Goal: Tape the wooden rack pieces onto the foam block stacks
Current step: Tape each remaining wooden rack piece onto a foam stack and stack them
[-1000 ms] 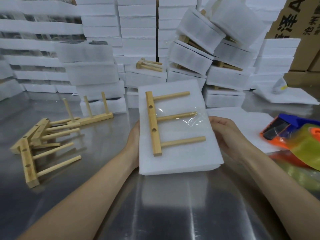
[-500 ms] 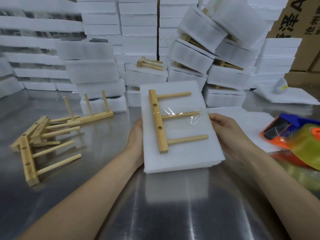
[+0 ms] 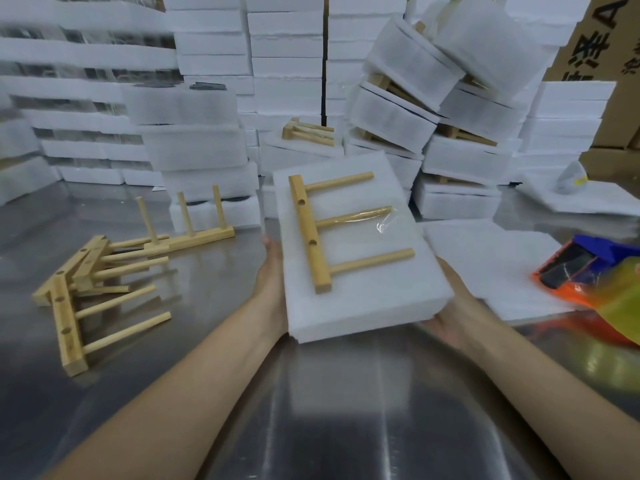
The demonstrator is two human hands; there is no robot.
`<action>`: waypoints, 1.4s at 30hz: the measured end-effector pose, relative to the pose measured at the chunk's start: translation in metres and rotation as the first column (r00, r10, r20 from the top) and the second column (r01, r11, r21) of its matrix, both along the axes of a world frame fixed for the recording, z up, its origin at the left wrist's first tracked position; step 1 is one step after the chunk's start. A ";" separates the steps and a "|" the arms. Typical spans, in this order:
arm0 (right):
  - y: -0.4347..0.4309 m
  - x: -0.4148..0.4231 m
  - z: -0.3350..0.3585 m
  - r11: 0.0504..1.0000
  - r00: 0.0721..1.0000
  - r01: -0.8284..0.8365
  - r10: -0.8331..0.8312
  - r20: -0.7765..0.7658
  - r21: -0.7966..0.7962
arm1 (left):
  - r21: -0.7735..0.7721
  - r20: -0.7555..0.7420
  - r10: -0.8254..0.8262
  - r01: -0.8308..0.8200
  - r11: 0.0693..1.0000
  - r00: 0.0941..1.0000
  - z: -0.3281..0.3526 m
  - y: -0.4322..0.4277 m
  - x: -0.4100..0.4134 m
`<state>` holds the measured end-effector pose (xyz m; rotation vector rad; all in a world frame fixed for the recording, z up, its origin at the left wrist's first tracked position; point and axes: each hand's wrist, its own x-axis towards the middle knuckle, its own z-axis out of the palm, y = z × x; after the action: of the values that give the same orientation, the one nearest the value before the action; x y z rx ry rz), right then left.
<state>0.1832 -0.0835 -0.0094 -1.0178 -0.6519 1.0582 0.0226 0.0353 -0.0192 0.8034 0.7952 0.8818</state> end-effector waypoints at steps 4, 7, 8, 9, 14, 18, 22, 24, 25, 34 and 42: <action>-0.002 -0.003 0.001 0.999 0.998 0.042 -0.041 0.049 -0.004 | -0.065 0.169 -0.255 0.269 0.961 0.952 0.005 -0.005 0.001; -0.004 0.009 0.005 0.907 0.726 0.396 -0.406 0.555 0.145 | -0.059 0.240 -0.204 0.224 0.973 0.949 0.007 -0.006 0.004; -0.007 0.010 0.009 0.832 0.498 0.442 -0.539 0.679 0.336 | -0.041 0.249 -0.172 0.187 0.981 0.953 0.008 -0.005 0.006; -0.011 0.008 0.014 0.783 0.307 0.350 -0.615 0.727 0.515 | -0.021 0.256 -0.148 0.159 0.987 0.955 0.009 -0.004 0.006; 0.005 -0.013 0.010 0.814 -0.657 -0.261 -0.543 0.523 0.518 | -0.020 0.275 -0.100 0.109 0.994 0.956 0.010 0.009 -0.003; 0.033 -0.016 0.034 0.603 -0.564 -0.204 -0.716 0.411 0.771 | 0.053 0.369 -0.071 0.055 0.997 0.927 0.008 0.021 -0.005; 0.070 -0.020 0.075 0.552 -0.479 -0.119 -0.760 0.439 0.825 | 0.363 -0.073 -0.067 0.089 0.928 0.995 -0.005 0.021 0.007; 0.094 -0.026 0.093 0.594 -0.449 -0.022 -0.724 0.523 0.804 | 0.454 -0.249 -0.091 0.199 0.868 0.964 -0.015 0.021 0.012; 0.107 -0.026 0.101 0.618 -0.430 0.014 -0.706 0.563 0.786 | 0.488 -0.304 -0.098 0.243 0.838 0.948 -0.018 0.021 0.013; 0.233 -0.031 0.122 0.800 -0.612 0.381 -0.157 0.775 0.463 | 0.538 -0.314 -0.082 0.249 0.805 0.946 -0.026 0.026 0.014; 0.254 -0.002 0.130 0.851 -0.512 0.409 -0.085 0.855 0.330 | 0.530 -0.338 -0.103 0.279 0.801 0.935 -0.026 0.028 0.015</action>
<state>0.1814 0.1702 0.1202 -2.1506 -1.5794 -0.8472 0.0375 0.0633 -0.0454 1.5574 0.6880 0.8316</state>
